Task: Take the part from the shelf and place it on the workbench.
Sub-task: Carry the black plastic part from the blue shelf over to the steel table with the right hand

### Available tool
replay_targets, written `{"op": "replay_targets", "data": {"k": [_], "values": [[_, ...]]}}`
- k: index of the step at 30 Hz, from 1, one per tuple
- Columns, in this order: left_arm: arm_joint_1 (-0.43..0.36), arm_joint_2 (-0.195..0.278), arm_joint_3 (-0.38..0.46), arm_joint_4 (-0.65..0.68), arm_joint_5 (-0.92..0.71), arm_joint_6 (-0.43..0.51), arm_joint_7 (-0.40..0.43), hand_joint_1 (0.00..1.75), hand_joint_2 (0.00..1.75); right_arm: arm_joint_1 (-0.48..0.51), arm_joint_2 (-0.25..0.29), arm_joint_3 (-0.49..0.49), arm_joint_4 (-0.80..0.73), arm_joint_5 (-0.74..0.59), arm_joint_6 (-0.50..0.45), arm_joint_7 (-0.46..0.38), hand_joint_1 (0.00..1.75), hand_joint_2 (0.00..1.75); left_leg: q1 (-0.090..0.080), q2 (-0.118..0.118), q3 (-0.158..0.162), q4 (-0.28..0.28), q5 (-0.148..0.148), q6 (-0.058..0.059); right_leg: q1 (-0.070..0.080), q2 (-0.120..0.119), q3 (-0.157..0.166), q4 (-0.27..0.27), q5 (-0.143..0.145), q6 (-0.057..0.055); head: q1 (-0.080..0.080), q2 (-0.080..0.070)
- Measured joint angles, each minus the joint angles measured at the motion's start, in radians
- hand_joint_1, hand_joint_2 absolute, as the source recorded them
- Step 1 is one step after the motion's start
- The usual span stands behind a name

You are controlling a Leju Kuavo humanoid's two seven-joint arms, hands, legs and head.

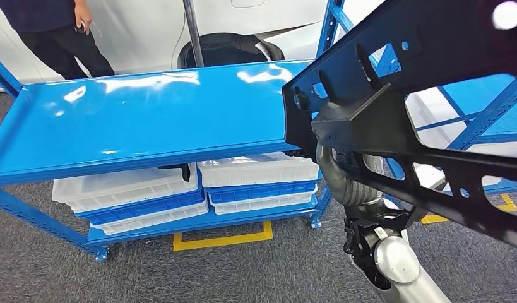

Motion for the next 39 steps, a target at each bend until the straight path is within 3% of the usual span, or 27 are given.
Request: {"op": "replay_targets", "data": {"k": [2,3,4,5,6,9,10,18,20,22,25,26,27,28,30,31,33,35,36,37,39], "values": [[0.002,-0.001,0.000,0.000,0.001,0.004,0.000,0.00,1.75,0.000,0.002,0.000,0.008,-0.017,-0.002,-0.001,1.75,1.75,-0.003,-0.001,-0.009,0.001,0.010,-0.007,0.005,0.001,0.104,-0.153,0.008,-0.011,-0.001,0.000],[0.002,-0.001,0.001,0.000,0.002,0.005,0.000,0.00,1.75,0.000,0.004,0.000,0.012,-0.019,-0.005,-0.002,1.75,1.75,-0.004,-0.001,-0.011,0.001,0.016,-0.013,0.008,0.001,0.134,-0.202,0.002,-0.015,-0.002,0.000],[0.002,-0.001,0.001,0.000,0.002,0.005,0.000,0.00,1.75,0.001,0.006,-0.001,0.017,-0.018,-0.011,-0.002,1.75,1.75,-0.005,0.000,-0.014,0.001,0.021,-0.019,0.011,0.002,0.143,-0.222,-0.004,-0.018,-0.002,0.000],[0.003,-0.001,0.001,0.000,0.001,0.006,0.002,0.00,1.75,0.002,0.007,-0.001,0.021,-0.013,-0.020,-0.003,1.75,1.75,-0.005,0.000,-0.017,0.001,0.023,-0.024,0.011,0.002,0.141,-0.227,-0.004,-0.020,-0.003,0.000],[0.004,-0.001,0.001,0.000,0.000,0.006,0.004,0.00,1.75,0.002,0.008,-0.001,0.026,-0.006,-0.030,-0.003,1.75,1.75,-0.005,0.001,-0.019,0.001,0.021,-0.019,0.010,0.003,0.138,-0.228,-0.002,-0.021,-0.004,0.000],[0.011,0.000,0.002,0.000,-0.003,0.007,0.010,0.00,1.75,0.005,0.011,-0.001,0.038,0.024,-0.066,0.002,1.75,1.75,-0.007,0.001,-0.022,-0.001,0.024,0.014,0.010,0.004,0.133,-0.230,0.002,-0.022,-0.010,0.000],[0.013,0.000,0.002,0.000,-0.003,0.007,0.011,0.00,1.75,0.007,0.013,-0.001,0.041,0.035,-0.079,0.005,1.75,1.75,-0.006,0.001,-0.023,-0.002,0.028,0.018,0.011,0.004,0.133,-0.230,0.003,-0.024,-0.012,0.000],[0.021,0.004,0.002,0.000,-0.013,0.011,0.014,0.00,1.75,0.016,0.021,0.000,0.063,0.071,-0.112,0.014,1.75,1.75,-0.008,0.001,-0.023,0.000,0.033,0.019,0.010,0.003,0.132,-0.229,0.004,-0.023,-0.018,0.000],[0.021,0.005,0.003,0.000,-0.014,0.011,0.014,0.00,1.75,0.016,0.024,-0.001,0.064,0.071,-0.113,0.014,1.75,1.75,-0.005,0.001,-0.016,-0.013,0.036,0.014,0.010,0.003,0.134,-0.230,-0.001,-0.019,-0.018,0.000],[0.020,0.004,0.003,0.000,-0.015,0.012,0.013,0.00,1.75,0.014,0.026,-0.001,0.065,0.072,-0.113,0.014,1.75,1.75,0.002,-0.001,-0.004,-0.032,0.041,0.007,0.009,0.004,0.113,-0.184,-0.031,-0.011,-0.018,0.000],[0.019,0.004,0.003,0.000,-0.015,0.012,0.012,0.00,1.75,0.018,0.026,-0.001,0.069,0.076,-0.115,0.014,1.75,1.75,0.007,-0.010,0.001,-0.037,0.041,0.003,0.000,0.005,0.004,0.017,-0.114,0.005,-0.016,0.000],[0.021,0.004,0.003,0.000,-0.016,0.012,0.012,0.00,1.75,0.020,0.026,-0.001,0.071,0.078,-0.115,0.015,1.75,1.75,0.009,-0.016,0.001,-0.037,0.040,0.002,-0.004,0.005,-0.025,0.063,-0.121,0.010,-0.016,0.000],[0.023,0.004,0.003,0.000,-0.017,0.013,0.012,0.00,1.75,0.021,0.026,0.000,0.073,0.080,-0.115,0.015,1.75,1.75,0.011,-0.023,0.002,-0.035,0.038,-0.001,-0.009,0.005,-0.036,0.069,-0.107,0.016,-0.016,0.000],[0.024,0.004,0.003,0.000,-0.018,0.015,0.012,0.00,1.75,0.022,0.026,0.000,0.074,0.082,-0.115,0.015,1.75,1.75,0.015,-0.031,0.002,-0.031,0.035,-0.006,-0.014,0.006,-0.025,0.034,-0.074,0.021,-0.016,0.000],[0.026,0.004,0.003,0.000,-0.020,0.020,0.010,0.00,1.75,0.022,0.026,0.000,0.075,0.083,-0.116,0.013,1.75,1.75,0.021,-0.049,-0.001,-0.017,0.026,-0.022,-0.025,0.031,0.035,-0.107,0.000,0.032,-0.014,0.000],[0.026,0.004,0.003,0.000,-0.020,0.022,0.010,0.00,1.75,0.023,0.026,-0.001,0.075,0.082,-0.116,0.012,1.75,1.75,0.022,-0.058,-0.005,-0.008,0.022,-0.031,-0.029,0.046,0.060,-0.162,0.022,0.031,-0.014,0.000],[0.027,0.005,0.004,0.000,-0.020,0.026,0.009,0.00,1.75,0.025,0.027,-0.001,0.075,0.081,-0.116,0.008,1.75,1.75,0.023,-0.072,-0.013,0.001,0.018,-0.048,-0.026,0.060,0.075,-0.195,0.026,0.018,-0.014,0.000],[0.031,0.005,0.005,0.000,-0.019,0.029,0.008,0.00,1.75,0.027,0.029,0.000,0.075,0.081,-0.115,0.007,1.75,1.75,0.028,-0.078,-0.019,0.003,0.018,-0.059,-0.022,0.043,0.072,-0.190,0.027,-0.003,-0.016,0.000],[0.033,0.005,0.005,0.000,-0.018,0.030,0.007,0.00,1.75,0.027,0.031,0.000,0.075,0.081,-0.114,0.006,1.75,1.75,0.029,-0.067,-0.026,0.017,0.009,-0.063,-0.021,0.034,0.072,-0.190,0.027,-0.011,-0.017,0.000],[0.033,0.005,0.006,0.000,-0.018,0.031,0.007,0.00,1.75,0.026,0.034,0.000,0.075,0.080,-0.113,0.005,1.75,1.75,0.028,-0.053,-0.040,0.049,-0.010,-0.065,-0.021,0.023,0.072,-0.190,0.028,-0.018,-0.019,0.000],[0.030,0.005,0.007,0.000,-0.017,0.034,0.003,0.00,1.75,0.027,0.040,0.000,0.077,0.079,-0.112,0.001,1.75,1.75,0.024,-0.023,-0.095,0.175,-0.075,-0.065,-0.016,0.002,0.072,-0.191,0.028,-0.028,-0.024,0.000]]}}
